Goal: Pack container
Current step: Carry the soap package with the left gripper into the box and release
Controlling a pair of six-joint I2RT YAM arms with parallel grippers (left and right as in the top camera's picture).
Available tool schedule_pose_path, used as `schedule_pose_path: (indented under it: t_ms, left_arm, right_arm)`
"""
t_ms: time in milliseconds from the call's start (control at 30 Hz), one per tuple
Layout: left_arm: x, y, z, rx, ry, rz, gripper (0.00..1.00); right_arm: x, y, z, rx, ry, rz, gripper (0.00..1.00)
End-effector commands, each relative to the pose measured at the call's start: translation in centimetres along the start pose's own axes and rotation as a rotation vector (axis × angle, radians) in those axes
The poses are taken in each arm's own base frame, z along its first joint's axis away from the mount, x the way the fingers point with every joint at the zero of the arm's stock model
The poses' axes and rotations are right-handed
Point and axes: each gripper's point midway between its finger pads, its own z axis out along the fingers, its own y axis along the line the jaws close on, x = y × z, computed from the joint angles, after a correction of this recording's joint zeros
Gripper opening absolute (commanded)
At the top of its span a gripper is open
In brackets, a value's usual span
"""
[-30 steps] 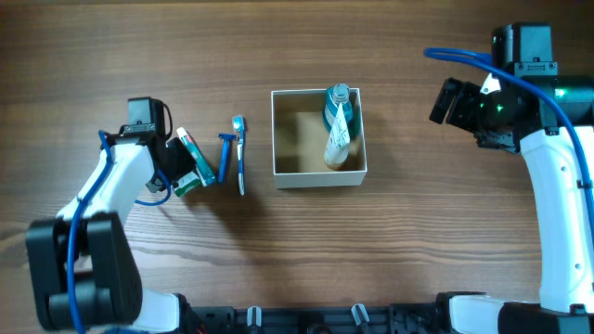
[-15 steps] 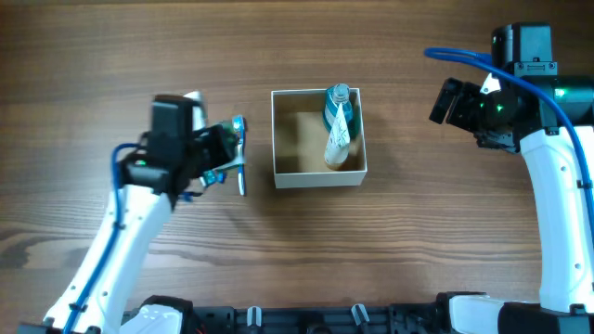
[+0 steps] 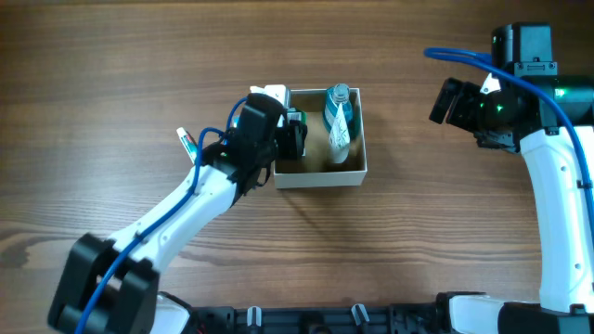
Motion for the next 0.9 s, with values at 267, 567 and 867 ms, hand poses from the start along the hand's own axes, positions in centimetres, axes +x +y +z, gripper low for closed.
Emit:
schedule_pose_path:
  t_ms: [267,567,867]
  left_arm:
    - [-1.6,-0.5,0.1,0.001,-0.047,0.022,0.73]
    - [-5.0,4.0,-9.8,-0.131,-0.149,0.034,1.00]
    - [2.2,18.4,-13.6,-0.542,0.099,-0.484,0.99]
  right_arm:
    - [-0.2,0.1,0.1,-0.006,0.001,0.019,1.00]
    - [-0.2,0.1,0.1,-0.006,0.001,0.020,1.00]
    - [-0.2,0.1,0.1,-0.006,0.001,0.020,1.00]
